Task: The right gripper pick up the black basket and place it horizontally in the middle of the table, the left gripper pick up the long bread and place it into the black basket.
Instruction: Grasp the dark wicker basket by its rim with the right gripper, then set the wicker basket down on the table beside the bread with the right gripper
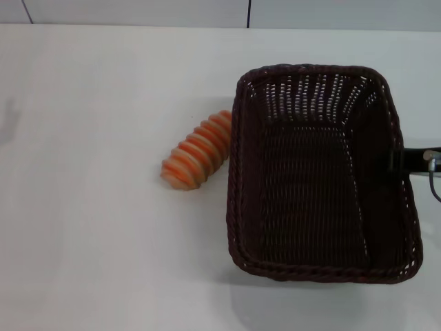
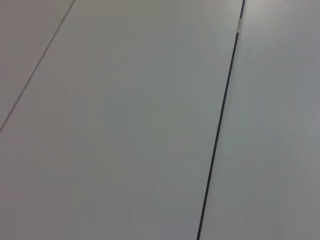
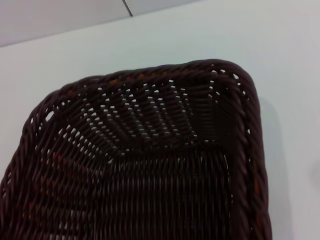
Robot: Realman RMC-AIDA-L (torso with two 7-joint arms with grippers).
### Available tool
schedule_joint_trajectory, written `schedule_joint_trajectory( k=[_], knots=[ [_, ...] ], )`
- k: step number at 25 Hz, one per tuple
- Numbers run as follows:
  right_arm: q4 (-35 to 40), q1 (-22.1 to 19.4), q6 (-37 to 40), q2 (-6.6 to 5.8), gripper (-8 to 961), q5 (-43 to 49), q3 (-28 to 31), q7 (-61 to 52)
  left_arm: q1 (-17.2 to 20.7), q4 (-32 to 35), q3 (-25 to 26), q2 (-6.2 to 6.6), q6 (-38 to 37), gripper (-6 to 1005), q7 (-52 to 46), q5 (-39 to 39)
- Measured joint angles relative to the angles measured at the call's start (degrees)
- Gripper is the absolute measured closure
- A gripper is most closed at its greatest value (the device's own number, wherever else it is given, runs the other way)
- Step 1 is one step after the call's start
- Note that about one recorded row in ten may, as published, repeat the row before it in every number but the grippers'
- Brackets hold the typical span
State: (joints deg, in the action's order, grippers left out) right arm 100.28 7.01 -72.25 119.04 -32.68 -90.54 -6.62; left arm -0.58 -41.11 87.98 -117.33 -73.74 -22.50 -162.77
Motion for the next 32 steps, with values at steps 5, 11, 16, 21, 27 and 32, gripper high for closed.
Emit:
schedule_joint_trajectory(
  k=[5,11,16,21,27,32],
  knots=[
    [2.19,0.03,2.56,-0.06,801,2.09,-0.08,0.82,0.04,-0.34,0.11,0.03,0.0,152,0.06,0.01],
    [11.38,-3.93,12.04,0.05,803,8.15,-2.22,3.65,-0.23,-0.37,1.78,-0.45,0.57,152,0.61,0.01],
    [15.45,-1.91,14.97,-0.05,804,9.48,-2.21,14.65,-0.25,-0.51,2.14,-0.48,1.53,152,1.36,-0.08],
    [16.16,1.92,15.08,-0.18,804,9.39,-1.67,24.62,-0.01,-1.65,2.28,-0.56,2.78,153,1.89,-0.1],
    [15.22,9.57,12.06,-0.33,805,1.09,-0.34,41.17,0.84,-4.77,2.13,-0.6,6.38,153,3.39,-0.11],
    [12.25,16.91,2.61,-0.37,804,-12.71,4.23,50.3,0.93,-5.92,2.07,-0.75,7.96,153,3.77,-0.09]
  ],
)
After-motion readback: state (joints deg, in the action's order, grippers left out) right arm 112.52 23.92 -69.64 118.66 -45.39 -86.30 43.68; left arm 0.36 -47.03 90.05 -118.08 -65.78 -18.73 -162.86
